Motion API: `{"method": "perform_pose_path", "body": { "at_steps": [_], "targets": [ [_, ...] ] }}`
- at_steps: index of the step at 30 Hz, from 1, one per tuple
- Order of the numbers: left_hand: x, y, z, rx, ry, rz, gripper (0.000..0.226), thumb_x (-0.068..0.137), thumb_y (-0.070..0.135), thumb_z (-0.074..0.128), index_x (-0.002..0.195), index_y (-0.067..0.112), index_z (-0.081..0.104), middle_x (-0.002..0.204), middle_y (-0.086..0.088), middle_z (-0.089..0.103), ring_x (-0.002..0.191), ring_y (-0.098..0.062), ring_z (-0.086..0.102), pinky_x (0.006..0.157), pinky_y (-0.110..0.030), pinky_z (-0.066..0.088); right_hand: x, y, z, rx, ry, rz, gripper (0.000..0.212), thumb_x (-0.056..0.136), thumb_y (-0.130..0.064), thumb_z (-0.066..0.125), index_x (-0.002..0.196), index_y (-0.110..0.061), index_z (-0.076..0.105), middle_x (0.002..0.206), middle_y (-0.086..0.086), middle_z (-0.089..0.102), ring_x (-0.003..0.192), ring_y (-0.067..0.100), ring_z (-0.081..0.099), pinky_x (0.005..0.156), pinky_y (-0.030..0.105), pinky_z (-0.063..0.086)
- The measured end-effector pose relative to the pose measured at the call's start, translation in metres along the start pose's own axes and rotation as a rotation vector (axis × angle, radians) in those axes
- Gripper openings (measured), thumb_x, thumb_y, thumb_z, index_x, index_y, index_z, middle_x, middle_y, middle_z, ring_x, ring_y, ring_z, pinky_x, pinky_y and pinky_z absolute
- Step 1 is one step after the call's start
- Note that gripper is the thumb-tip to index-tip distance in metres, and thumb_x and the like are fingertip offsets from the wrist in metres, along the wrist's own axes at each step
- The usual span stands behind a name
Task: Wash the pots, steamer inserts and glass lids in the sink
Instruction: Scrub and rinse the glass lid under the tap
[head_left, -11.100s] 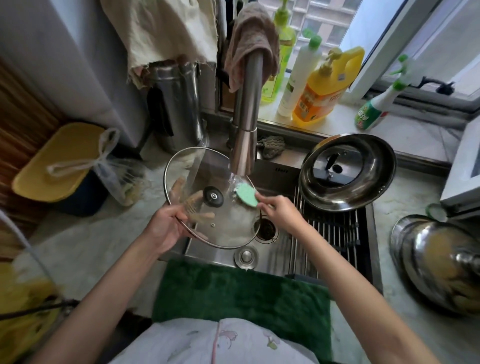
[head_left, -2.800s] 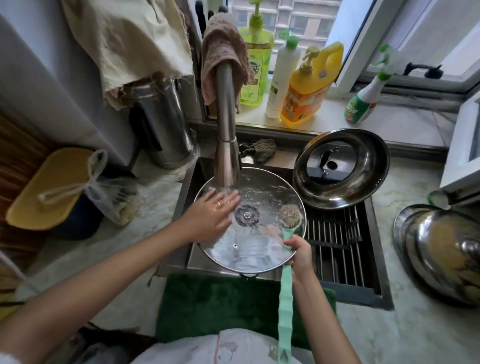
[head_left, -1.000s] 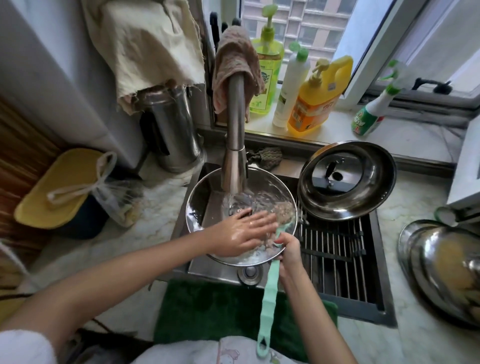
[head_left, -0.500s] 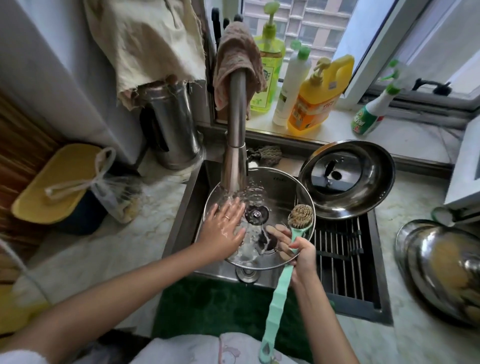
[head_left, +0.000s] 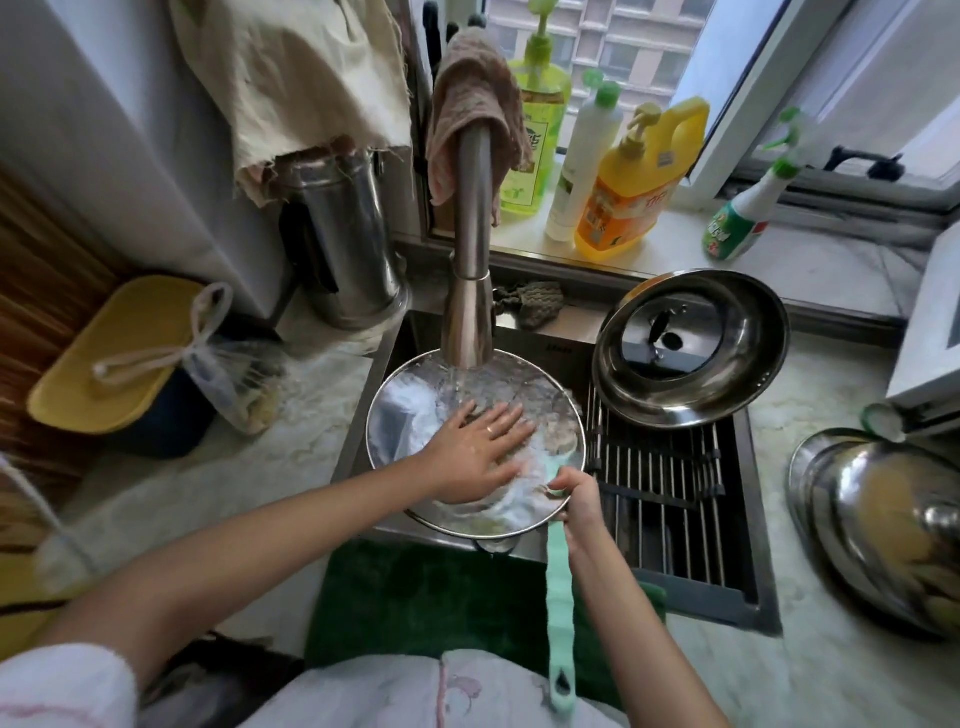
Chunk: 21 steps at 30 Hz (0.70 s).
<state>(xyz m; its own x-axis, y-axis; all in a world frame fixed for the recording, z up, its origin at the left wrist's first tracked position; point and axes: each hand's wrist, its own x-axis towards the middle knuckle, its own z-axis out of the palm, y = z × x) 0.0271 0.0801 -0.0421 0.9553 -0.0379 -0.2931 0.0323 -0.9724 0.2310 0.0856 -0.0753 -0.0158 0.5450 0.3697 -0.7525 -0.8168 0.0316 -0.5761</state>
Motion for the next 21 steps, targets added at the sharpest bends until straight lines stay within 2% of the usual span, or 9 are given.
{"method": "perform_pose_path", "body": {
  "at_steps": [3,5,7,9,12,14,17,19,21],
  "targets": [
    [-0.009,-0.043,-0.005,0.111,0.028,-0.075,0.072,0.085,0.065,-0.002,0.149,0.033,-0.008,0.157,0.004,-0.007,0.145,-0.013,-0.006,0.114,-0.044,-0.017,0.010,0.013,-0.004,-0.041,0.043,0.032,0.057,0.084,0.010,0.024,0.038,-0.014,0.046,0.037,-0.005,0.041,0.027,0.003,0.032,0.030,0.012,0.019],
    [-0.004,-0.062,-0.015,0.197,0.058,-0.255,0.073,0.089,0.064,0.003,0.151,0.026,-0.004,0.158,-0.003,0.013,0.146,-0.021,0.011,0.115,-0.051,-0.014,0.006,0.016,0.001,-0.053,-0.036,0.063,0.065,0.091,0.005,0.026,0.036,-0.012,0.056,0.038,-0.006,0.046,0.030,0.001,0.037,0.035,0.010,0.026],
    [0.007,-0.052,-0.023,0.156,0.072,-0.317,0.068,0.096,0.057,0.014,0.152,0.020,0.002,0.156,-0.007,0.023,0.144,-0.023,0.019,0.114,-0.055,-0.014,0.002,0.013,0.010,-0.020,-0.090,0.088,0.067,0.088,0.006,0.023,0.033,-0.010,0.057,0.038,-0.005,0.048,0.028,0.001,0.035,0.034,0.011,0.020],
    [0.014,-0.028,-0.020,0.079,0.091,-0.180,0.060,0.096,0.051,0.013,0.149,0.028,-0.003,0.159,-0.001,0.003,0.147,-0.020,0.008,0.114,-0.054,-0.012,0.005,0.014,0.018,0.061,-0.127,0.134,0.053,0.075,0.007,0.022,0.037,-0.009,0.055,0.038,0.001,0.046,0.024,0.003,0.027,0.033,0.012,0.009],
    [0.004,-0.005,-0.006,0.037,0.052,0.142,0.055,0.095,0.047,0.007,0.148,0.035,0.002,0.157,0.010,-0.005,0.146,-0.012,-0.004,0.117,-0.051,-0.006,0.017,0.018,0.025,0.060,-0.094,0.087,0.017,0.056,0.002,0.033,0.059,0.001,0.049,0.044,0.006,0.039,0.025,0.006,0.028,0.027,0.010,0.015],
    [-0.011,-0.007,-0.005,0.039,-0.009,0.219,0.052,0.100,0.047,0.014,0.149,0.036,0.003,0.158,0.010,-0.007,0.145,-0.009,-0.010,0.118,-0.048,-0.004,0.022,0.019,0.021,0.059,-0.092,0.040,0.025,0.049,-0.003,0.041,0.072,0.003,0.050,0.055,0.009,0.044,0.030,0.010,0.037,0.028,0.013,0.024],
    [-0.049,-0.020,-0.021,0.009,-0.153,0.287,0.057,0.099,0.056,0.020,0.148,0.041,-0.004,0.157,0.014,-0.013,0.143,-0.004,-0.019,0.117,-0.039,-0.014,0.018,0.008,0.017,0.052,-0.101,0.046,0.027,0.054,-0.003,0.037,0.075,0.003,0.052,0.059,0.010,0.046,0.028,0.008,0.035,0.026,0.011,0.022],
    [-0.068,-0.036,-0.030,0.069,-0.210,0.281,0.069,0.091,0.068,0.024,0.147,0.044,-0.009,0.156,0.017,-0.016,0.142,-0.006,-0.021,0.115,-0.036,-0.017,0.014,-0.006,0.013,0.006,-0.061,0.041,0.022,0.060,0.002,0.032,0.061,-0.001,0.054,0.050,0.006,0.043,0.025,0.005,0.029,0.024,0.009,0.017],
    [-0.076,-0.047,-0.032,0.185,-0.167,0.291,0.073,0.093,0.059,0.034,0.147,0.043,-0.013,0.158,0.013,-0.008,0.146,-0.016,-0.009,0.118,-0.044,-0.003,0.013,-0.018,0.007,-0.029,-0.056,0.009,0.048,0.078,0.010,0.025,0.044,-0.007,0.055,0.038,0.000,0.042,0.024,0.004,0.032,0.026,0.011,0.020]
  ]
}}
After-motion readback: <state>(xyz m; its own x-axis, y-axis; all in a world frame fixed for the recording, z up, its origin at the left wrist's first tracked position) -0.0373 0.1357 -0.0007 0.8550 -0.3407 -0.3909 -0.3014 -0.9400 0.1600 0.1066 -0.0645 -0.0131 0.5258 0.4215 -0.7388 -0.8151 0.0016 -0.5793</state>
